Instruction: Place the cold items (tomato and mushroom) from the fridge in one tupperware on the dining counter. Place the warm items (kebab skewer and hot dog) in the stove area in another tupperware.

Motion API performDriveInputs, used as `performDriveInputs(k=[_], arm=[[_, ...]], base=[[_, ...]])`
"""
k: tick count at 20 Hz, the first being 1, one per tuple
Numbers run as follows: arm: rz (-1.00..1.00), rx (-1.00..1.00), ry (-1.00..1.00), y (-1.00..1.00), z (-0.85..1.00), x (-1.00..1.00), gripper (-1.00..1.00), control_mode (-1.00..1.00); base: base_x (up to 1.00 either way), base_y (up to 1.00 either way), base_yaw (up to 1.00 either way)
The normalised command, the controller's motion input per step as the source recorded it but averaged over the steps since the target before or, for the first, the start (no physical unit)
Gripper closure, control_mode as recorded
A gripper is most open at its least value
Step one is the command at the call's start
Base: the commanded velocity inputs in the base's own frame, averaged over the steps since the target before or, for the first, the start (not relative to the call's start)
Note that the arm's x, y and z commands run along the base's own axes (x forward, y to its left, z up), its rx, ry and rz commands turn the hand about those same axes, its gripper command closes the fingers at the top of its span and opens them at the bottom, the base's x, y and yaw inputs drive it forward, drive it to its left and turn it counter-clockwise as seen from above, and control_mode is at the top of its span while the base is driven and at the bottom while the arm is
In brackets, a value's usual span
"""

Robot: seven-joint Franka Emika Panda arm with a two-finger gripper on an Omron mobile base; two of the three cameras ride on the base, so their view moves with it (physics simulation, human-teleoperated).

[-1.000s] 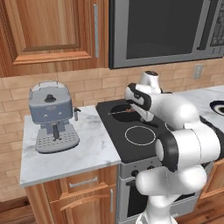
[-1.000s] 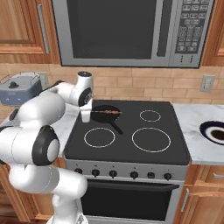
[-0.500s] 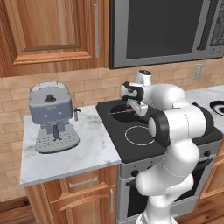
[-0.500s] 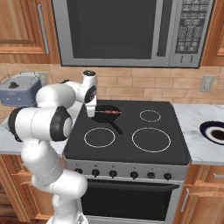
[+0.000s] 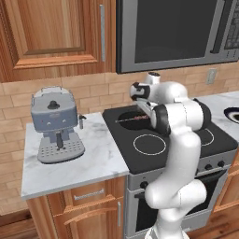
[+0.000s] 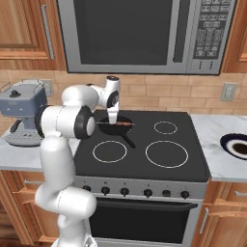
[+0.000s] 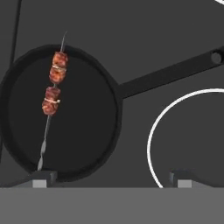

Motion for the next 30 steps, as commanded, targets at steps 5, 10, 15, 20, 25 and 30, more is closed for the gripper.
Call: performDriveInputs(k=[5, 10, 15, 20, 25, 30], arm=[[0.00, 0.00, 0.03, -0.06, -0.34, 0.58, -1.00, -1.00], [0.00, -0.03, 0.04, 0.00, -0.45, 0.61, -1.00, -1.00], [-0.02, -0.05, 0.02, 0.00, -0.30, 0.36, -1.00, -1.00], [-0.03, -0.04, 0.03, 0.00, -0.15, 0.22, -1.00, -1.00], [-0.03, -0.02, 0.00, 0.00, -0.25, 0.10, -1.00, -1.00], [-0.02, 0.00, 0.00, 0.00, -0.33, 0.05, -1.00, -1.00]], base=[[0.00, 0.00, 0.00], [0.00, 0.00, 0.00], [0.00, 0.00, 0.00], [0.00, 0.00, 0.00], [0.00, 0.00, 0.00], [0.00, 0.00, 0.00]])
